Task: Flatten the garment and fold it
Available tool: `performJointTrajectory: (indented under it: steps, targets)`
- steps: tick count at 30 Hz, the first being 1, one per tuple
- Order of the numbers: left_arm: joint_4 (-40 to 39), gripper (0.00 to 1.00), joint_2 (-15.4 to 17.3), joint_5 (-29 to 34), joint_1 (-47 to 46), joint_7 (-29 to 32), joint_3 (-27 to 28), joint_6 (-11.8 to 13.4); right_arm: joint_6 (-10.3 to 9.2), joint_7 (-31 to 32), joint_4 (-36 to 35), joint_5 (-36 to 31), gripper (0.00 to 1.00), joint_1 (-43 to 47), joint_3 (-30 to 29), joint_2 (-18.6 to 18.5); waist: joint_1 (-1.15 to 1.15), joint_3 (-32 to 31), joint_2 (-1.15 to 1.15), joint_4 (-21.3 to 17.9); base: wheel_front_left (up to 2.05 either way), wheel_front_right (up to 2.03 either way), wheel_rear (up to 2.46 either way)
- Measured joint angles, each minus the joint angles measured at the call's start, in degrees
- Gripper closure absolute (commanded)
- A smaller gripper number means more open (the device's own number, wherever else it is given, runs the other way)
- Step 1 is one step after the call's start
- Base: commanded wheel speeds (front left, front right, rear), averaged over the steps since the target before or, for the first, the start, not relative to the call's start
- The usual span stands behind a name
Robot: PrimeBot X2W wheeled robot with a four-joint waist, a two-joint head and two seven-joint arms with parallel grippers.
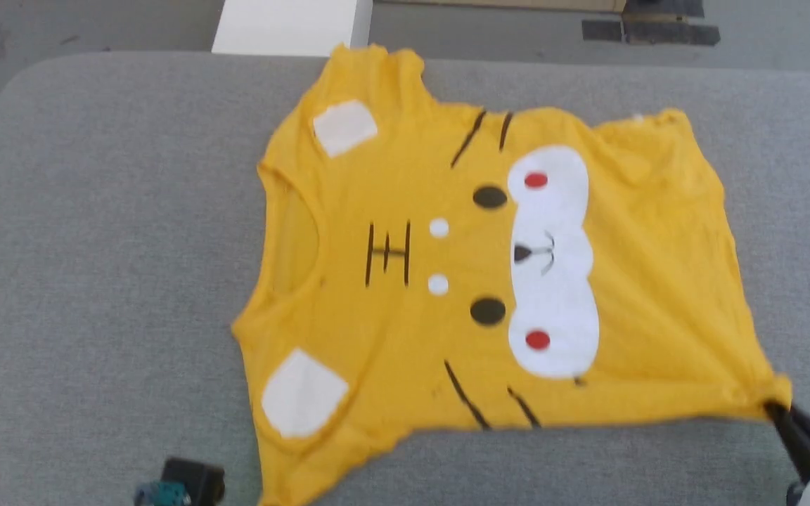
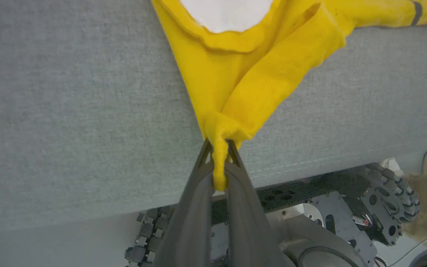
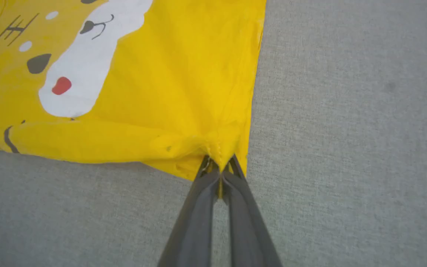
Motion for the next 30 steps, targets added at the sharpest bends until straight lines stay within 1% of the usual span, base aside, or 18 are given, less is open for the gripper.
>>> performJointTrajectory:
  steps: [4,6,9,11,13,15,20,22,24,30]
  targets:
    - [0.4,1.00,0.3,-2.9,2.8,3.1,-1.9,-1.2,0.00,2.4,0.4,0.0,1.00,3.8,0.0,0.1,0.00,-1.6,0.00,0.3,0.00,0.00,0.00]
    - [0.5,1.00,0.5,-3.4,3.5,4.0,-2.5,-1.2,0.00,4.1,0.6,0.0,1.00,5.5,0.2,-0.1,0.00,-2.3,0.00,0.4,0.00,0.00,0.00]
    - [0.9,1.00,0.7,-4.3,4.3,4.7,-2.7,-1.2,0.00,8.1,1.0,0.5,1.00,8.5,0.9,-0.5,0.00,-3.1,0.00,0.8,0.00,0.00,0.00]
    - [1.0,1.00,1.2,-5.2,5.1,5.7,-3.0,-1.2,0.00,11.6,1.0,2.2,1.00,10.5,1.7,-0.4,0.00,-3.5,0.00,1.0,0.00,0.00,0.00]
    - [1.0,1.00,1.7,-5.7,6.1,6.2,-3.0,-1.2,0.00,13.7,0.5,3.6,1.00,12.2,1.6,-0.3,0.00,-3.8,0.00,1.2,0.00,0.00,0.00]
    - [0.6,1.00,1.8,-5.9,6.7,5.3,-2.3,-1.1,0.00,14.5,-0.5,4.4,1.00,13.4,1.1,-0.3,0.00,-4.1,0.00,1.3,0.00,0.00,0.00]
    - [-0.8,1.00,1.8,-4.9,5.8,0.3,1.0,-0.9,0.00,13.8,-3.3,4.7,1.00,13.6,-1.3,-0.4,0.00,-4.4,0.00,1.3,0.00,0.00,0.00]
    - [-2.1,1.00,2.0,-2.3,1.6,-2.5,3.1,-0.9,0.00,12.9,-4.9,4.5,1.00,10.9,-2.4,-1.1,0.00,-4.1,0.00,1.1,0.00,0.00,0.00]
    - [-2.9,1.00,2.1,-1.1,-1.7,-3.4,4.1,-1.0,0.00,12.6,-5.6,4.1,1.00,8.4,-2.9,-1.9,0.00,-3.7,0.00,1.1,0.00,0.00,0.00]
    - [-4.6,1.00,2.2,1.9,-14.2,-2.1,4.9,-2.3,0.00,12.8,-6.3,2.9,1.00,-1.0,-3.3,-5.4,0.00,-1.3,0.00,0.9,0.00,0.00,0.00]
